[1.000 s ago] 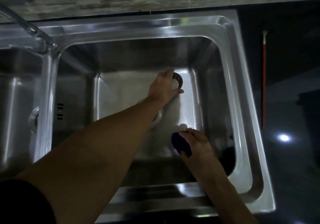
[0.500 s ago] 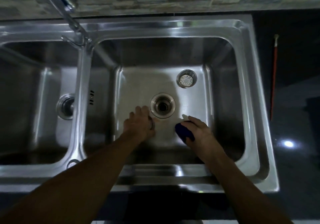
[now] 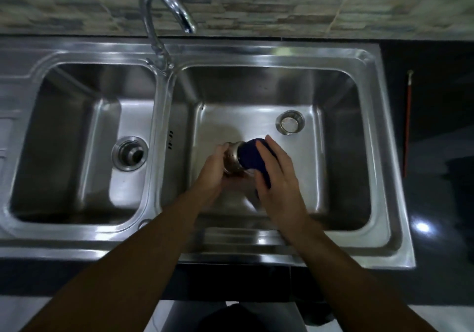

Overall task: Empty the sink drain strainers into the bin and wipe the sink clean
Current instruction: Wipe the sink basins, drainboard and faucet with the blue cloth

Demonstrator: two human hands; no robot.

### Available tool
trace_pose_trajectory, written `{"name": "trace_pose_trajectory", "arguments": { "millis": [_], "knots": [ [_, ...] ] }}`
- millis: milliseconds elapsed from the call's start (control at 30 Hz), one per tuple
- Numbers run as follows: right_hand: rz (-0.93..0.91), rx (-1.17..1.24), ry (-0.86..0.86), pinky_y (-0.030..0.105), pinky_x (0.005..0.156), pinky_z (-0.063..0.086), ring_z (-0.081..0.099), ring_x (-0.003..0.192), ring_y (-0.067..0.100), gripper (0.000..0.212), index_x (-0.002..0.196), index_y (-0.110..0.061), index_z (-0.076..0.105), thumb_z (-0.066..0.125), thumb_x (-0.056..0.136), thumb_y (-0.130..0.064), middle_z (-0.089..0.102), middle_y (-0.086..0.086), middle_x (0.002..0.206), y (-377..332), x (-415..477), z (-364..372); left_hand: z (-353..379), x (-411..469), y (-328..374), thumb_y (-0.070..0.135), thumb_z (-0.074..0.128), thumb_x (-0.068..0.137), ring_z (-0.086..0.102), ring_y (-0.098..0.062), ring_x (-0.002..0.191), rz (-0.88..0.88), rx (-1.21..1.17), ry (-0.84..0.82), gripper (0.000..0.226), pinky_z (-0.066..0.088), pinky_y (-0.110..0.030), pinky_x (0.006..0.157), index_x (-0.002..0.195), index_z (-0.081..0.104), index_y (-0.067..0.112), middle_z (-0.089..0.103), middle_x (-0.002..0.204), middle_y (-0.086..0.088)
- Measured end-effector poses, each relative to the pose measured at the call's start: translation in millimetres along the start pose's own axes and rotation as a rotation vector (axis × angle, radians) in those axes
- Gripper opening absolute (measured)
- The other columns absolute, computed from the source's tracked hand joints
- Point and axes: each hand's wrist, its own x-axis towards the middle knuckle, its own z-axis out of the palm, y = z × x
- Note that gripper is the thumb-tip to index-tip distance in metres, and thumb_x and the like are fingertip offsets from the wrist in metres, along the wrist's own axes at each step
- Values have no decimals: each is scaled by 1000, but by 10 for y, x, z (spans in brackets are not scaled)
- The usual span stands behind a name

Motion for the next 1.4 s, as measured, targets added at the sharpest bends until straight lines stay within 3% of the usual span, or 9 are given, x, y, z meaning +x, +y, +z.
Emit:
{"name": "trace_pose_trajectory", "arguments": {
  "millis": [133,333,467,567,700,867,933,1033,1400],
  "knots": [
    [-107,26,-55,36,119,34,41,140,27,50,148,-7,44,52,99,-5,39,14,155,-243,71,89,55,-200,46,34,33,100,57,-29,102,-69,-186,-123,48,49,-39,87,120,62,1,59,111,-20],
    [-150,-10,-53,36,116,39,49,132,30,55,139,-1,55,57,86,15,48,20,146,-242,-26,-2,-41,-217,133,38,25,101,53,-27,65,10,-82,-78,50,39,-30,51,112,59,2,56,85,-21],
    [-150,24,-42,27,116,37,49,130,24,51,135,1,59,42,90,-15,52,20,142,-145,20,-109,-61,-205,75,34,25,102,49,-30,56,-4,71,-164,49,37,-27,45,99,61,1,57,74,-22],
    [-166,37,-42,38,115,40,51,131,31,45,135,4,57,37,102,-18,50,22,143,-81,21,-80,-56,-142,96,37,31,100,56,-26,63,-14,-69,-172,46,43,-27,51,99,65,7,62,78,-17],
    [-208,19,-162,47,110,44,52,130,34,42,136,3,57,45,96,7,48,22,144,90,-153,-44,-113,84,145,44,32,106,70,-17,79,-50,-168,-115,47,57,-28,64,106,67,12,75,93,-8],
    [47,-60,-273,42,113,42,50,132,27,58,141,-9,56,58,87,12,49,10,146,234,-497,-104,-224,559,275,39,66,92,73,-11,88,148,324,46,32,58,-35,91,115,64,16,72,105,-4],
    [106,-91,-226,38,115,40,51,131,26,59,140,-11,56,59,87,13,50,9,145,254,-616,-109,-239,749,281,32,80,75,72,-2,89,253,514,145,51,58,-24,86,121,62,20,68,112,1],
    [162,-49,-180,37,112,43,52,129,22,49,141,-12,55,56,94,3,51,4,143,303,-616,-91,-192,1022,279,27,84,69,59,-15,119,365,811,221,76,47,-20,99,138,53,19,56,136,-3],
    [378,-75,-236,31,108,46,54,124,15,49,143,-23,50,55,95,-16,51,-6,141,412,-517,69,-6,1761,166,25,86,72,35,-24,144,543,1040,222,97,31,-33,120,153,34,14,36,155,-8]
  ]
}}
